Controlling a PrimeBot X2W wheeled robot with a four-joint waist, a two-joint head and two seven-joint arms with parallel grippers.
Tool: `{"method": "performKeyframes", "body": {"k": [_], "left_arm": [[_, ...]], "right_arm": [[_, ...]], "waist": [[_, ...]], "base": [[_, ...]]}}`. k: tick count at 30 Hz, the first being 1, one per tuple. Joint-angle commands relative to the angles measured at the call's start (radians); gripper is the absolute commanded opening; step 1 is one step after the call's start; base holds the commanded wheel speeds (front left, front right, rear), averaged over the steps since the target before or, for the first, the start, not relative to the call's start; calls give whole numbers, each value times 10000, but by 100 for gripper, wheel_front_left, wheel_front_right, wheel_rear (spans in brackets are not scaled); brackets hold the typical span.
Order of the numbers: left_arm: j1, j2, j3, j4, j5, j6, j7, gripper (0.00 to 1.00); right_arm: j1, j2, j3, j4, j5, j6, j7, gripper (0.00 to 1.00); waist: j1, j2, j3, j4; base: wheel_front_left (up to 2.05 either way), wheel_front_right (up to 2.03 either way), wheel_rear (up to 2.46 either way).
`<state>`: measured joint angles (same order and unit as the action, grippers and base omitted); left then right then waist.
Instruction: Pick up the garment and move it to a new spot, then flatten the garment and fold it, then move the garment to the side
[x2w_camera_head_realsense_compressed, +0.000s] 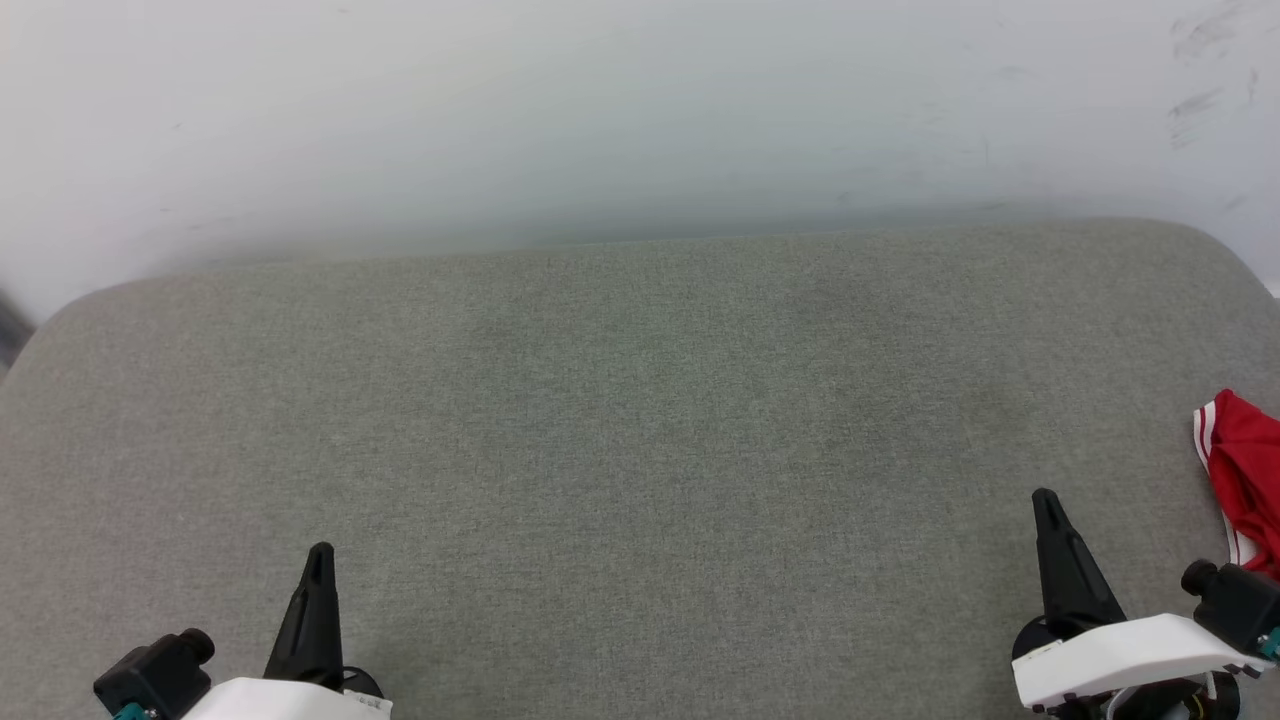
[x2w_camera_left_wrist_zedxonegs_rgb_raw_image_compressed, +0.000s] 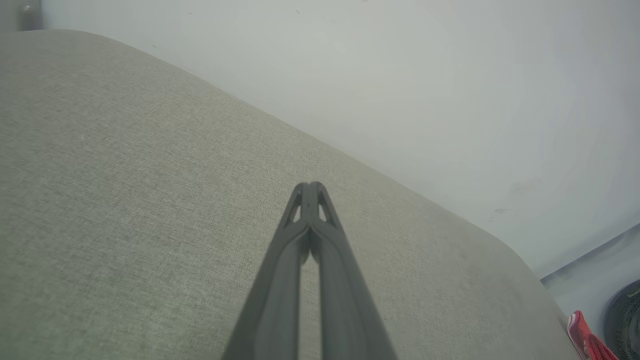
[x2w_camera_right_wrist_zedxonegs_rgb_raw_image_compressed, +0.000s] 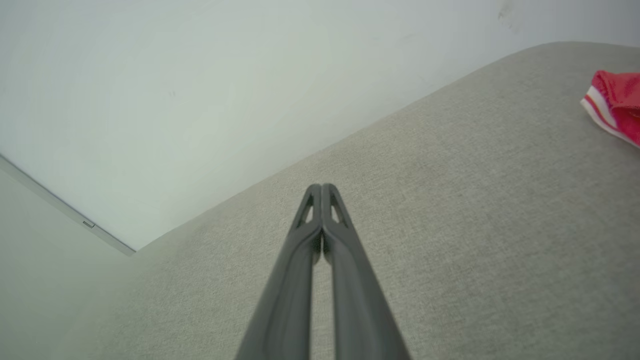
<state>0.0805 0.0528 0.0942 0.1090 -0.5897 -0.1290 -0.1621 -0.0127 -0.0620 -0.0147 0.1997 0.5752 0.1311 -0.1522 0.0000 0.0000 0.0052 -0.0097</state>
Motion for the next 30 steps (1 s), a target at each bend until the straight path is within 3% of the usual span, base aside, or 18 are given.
{"method": "performKeyframes", "body": {"k": [1,30], "left_arm": [[-269,84,-11,-86,-292,-5,42,0],[-933,132,-39,459,-4258,-13,1021,0]], "right_arm": [[-339,14,-47,-97,299,0,59,0],[-614,48,-410,105,4242,-1,1075,0]], "waist": [[0,0,0,1],[0,0,-6,29]], "base": [[0,0,0],[0,0,0]]}}
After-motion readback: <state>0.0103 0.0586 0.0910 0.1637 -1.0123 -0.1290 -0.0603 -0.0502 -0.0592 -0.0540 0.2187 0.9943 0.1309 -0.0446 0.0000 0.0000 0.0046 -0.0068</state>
